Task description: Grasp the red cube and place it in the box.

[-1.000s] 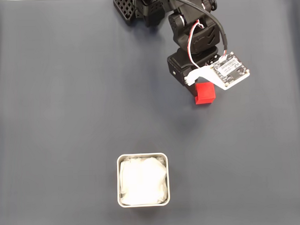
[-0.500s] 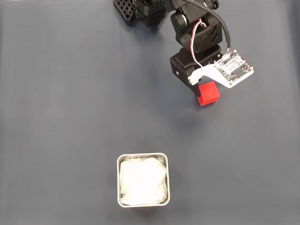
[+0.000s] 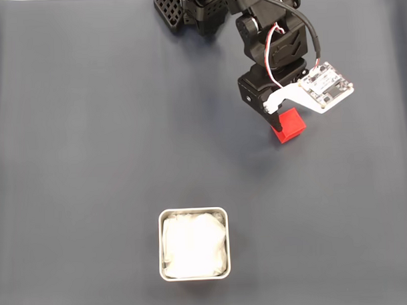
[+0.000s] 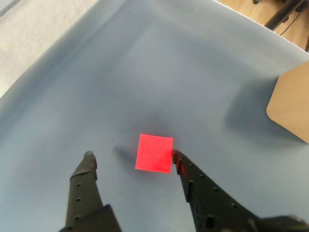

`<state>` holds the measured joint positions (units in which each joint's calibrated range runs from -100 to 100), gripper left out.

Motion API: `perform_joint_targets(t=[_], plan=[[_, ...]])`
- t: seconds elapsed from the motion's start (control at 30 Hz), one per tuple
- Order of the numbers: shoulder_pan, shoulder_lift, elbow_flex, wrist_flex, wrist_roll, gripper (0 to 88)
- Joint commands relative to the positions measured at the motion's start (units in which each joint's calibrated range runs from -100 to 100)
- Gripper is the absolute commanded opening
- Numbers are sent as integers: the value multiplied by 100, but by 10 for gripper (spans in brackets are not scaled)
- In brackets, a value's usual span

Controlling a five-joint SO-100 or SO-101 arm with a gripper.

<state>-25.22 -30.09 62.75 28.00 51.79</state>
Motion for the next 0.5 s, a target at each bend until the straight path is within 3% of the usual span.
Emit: perform_joint_targets(t=[0.0, 0.3, 0.47], plan=[[-84, 20, -244, -145, -54, 366], [-98, 106, -244, -161, 5, 353], [-63, 141, -244, -120, 73, 274]])
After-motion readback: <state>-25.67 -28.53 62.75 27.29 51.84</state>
